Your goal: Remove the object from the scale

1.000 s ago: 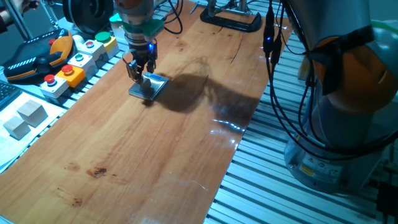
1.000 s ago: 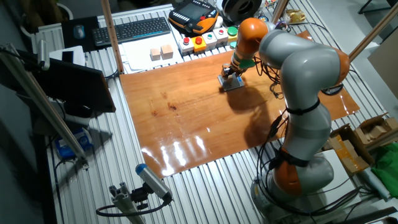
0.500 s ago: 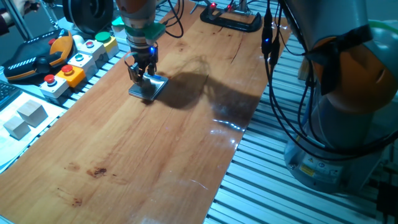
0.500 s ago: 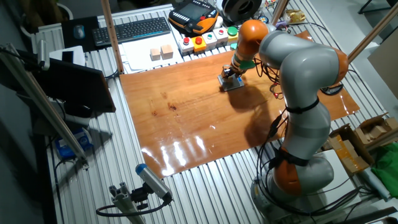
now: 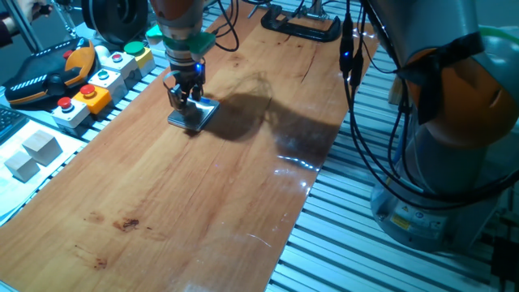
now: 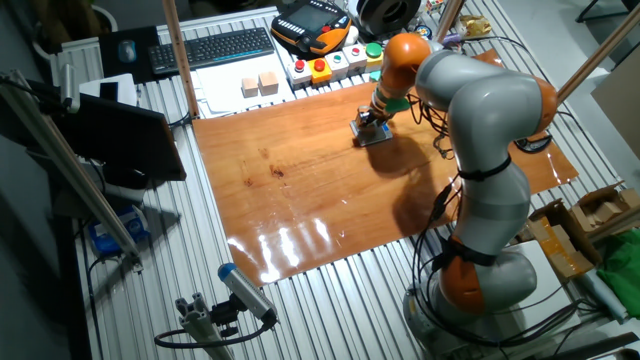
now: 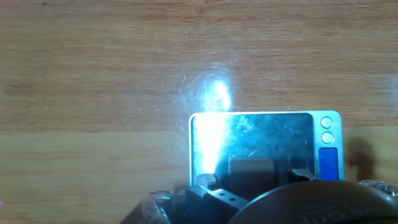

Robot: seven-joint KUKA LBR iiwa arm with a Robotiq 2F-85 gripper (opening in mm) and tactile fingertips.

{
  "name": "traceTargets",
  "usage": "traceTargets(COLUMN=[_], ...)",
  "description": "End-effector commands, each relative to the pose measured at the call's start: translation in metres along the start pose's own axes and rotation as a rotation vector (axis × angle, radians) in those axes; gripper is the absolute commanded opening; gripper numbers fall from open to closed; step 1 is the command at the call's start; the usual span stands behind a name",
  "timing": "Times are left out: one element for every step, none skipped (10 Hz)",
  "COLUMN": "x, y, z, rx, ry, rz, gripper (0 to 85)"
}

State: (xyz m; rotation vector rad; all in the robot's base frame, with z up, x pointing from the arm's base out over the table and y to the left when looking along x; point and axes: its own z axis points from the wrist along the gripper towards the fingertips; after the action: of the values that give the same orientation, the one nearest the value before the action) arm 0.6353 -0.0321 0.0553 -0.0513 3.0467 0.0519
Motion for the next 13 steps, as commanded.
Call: traceTargets(x=[0.0,0.0,0.0,0.0,0.0,0.0,0.0,0.0,0.0,0.0,0.0,0.001,0.001], y=[0.0,0.0,0.0,0.0,0.0,0.0,0.0,0.0,0.0,0.001,0.002,0.003,0.007], z=[0.001,0.002,0.003,0.003,0.003,0.004,0.004,0.004,0.003,0.0,-0.005,-0.011,-0.017], rx=[0.003,0.005,0.006,0.006,0.006,0.006,0.005,0.005,0.004,0.007,0.013,0.016,0.019], ry=[0.001,0.001,0.003,0.004,0.004,0.004,0.004,0.006,0.007,0.009,0.017,0.02,0.022], rz=[-0.009,-0.013,-0.016,-0.018,-0.018,-0.018,-0.018,-0.019,-0.019,-0.018,-0.019,-0.016,-0.005], gripper=[60.3,59.3,58.0,56.3,54.3,50.0,43.3,37.3,25.3,16.0,3.3,0.7,0.7])
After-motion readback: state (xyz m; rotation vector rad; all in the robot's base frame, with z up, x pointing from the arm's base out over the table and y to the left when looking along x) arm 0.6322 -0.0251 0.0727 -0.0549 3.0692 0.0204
